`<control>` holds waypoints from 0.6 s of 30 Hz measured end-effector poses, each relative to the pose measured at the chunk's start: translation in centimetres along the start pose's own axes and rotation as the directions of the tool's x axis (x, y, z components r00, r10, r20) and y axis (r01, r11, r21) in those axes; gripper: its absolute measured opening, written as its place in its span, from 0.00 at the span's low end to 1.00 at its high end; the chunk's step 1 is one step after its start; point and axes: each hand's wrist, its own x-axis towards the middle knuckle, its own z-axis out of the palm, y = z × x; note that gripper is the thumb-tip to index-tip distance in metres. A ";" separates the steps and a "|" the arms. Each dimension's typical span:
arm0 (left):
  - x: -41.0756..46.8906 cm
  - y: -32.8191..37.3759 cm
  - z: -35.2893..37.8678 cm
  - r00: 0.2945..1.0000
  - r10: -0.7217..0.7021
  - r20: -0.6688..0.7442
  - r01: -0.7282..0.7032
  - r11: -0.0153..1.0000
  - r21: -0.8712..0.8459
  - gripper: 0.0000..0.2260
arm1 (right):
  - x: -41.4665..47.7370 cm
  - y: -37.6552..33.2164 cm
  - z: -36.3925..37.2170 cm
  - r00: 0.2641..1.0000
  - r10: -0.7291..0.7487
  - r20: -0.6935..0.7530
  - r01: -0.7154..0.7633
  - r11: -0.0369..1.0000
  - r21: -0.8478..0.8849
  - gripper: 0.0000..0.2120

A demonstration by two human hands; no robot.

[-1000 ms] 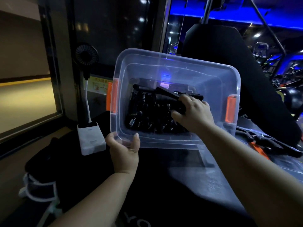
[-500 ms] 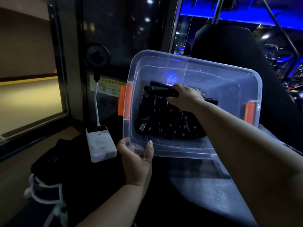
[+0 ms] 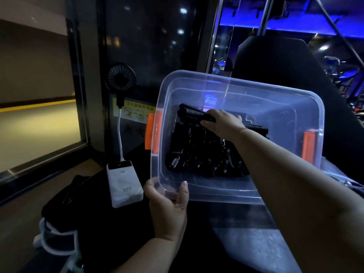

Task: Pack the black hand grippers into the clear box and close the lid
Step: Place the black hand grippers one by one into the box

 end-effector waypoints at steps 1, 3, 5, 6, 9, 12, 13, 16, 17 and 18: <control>0.0 0.0 0.0 1.000 0.000 -0.005 0.000 1.000 0.000 0.25 | 0.1 0.1 0.0 1.000 0.000 -0.006 0.000 1.000 0.005 0.22; 0.0 -0.2 -0.1 1.000 0.007 -0.007 -0.007 1.000 0.001 0.25 | 0.3 0.2 0.1 1.000 -0.001 -0.004 0.001 1.000 0.016 0.23; 0.1 -0.3 -0.1 1.000 0.015 -0.004 -0.015 1.000 0.003 0.25 | 0.5 0.3 0.3 1.000 0.006 0.006 -0.006 0.999 0.034 0.24; 0.1 -0.4 -0.1 1.000 0.020 -0.003 -0.020 1.000 0.007 0.25 | 0.6 0.3 0.4 1.000 0.011 0.007 -0.011 0.999 0.048 0.24; 0.1 -0.5 0.0 1.000 0.024 0.003 -0.024 0.999 0.025 0.25 | 0.8 0.2 0.7 1.000 0.025 -0.002 -0.024 0.996 0.090 0.23; 0.2 -0.6 0.0 0.999 0.041 0.008 -0.041 0.999 0.024 0.25 | 0.9 0.1 0.8 0.999 0.041 -0.008 -0.040 0.992 0.118 0.22; 0.2 -0.6 0.0 0.999 0.049 0.012 -0.049 0.998 0.028 0.25 | 0.9 0.0 0.8 0.999 0.047 -0.007 -0.046 0.992 0.121 0.22; 0.3 -0.8 0.0 0.999 0.050 0.019 -0.050 0.998 0.031 0.25 | 1.0 -0.2 0.8 0.998 0.065 0.005 -0.065 0.992 0.104 0.24; 0.3 -0.9 0.0 0.999 0.048 0.018 -0.049 0.998 0.032 0.25 | 1.0 -0.2 0.7 0.998 0.069 0.006 -0.069 0.993 0.092 0.25; 0.3 -0.9 0.0 0.999 0.043 0.017 -0.043 0.999 0.032 0.26 | 1.0 -0.2 0.7 0.998 0.070 0.000 -0.070 0.995 0.076 0.26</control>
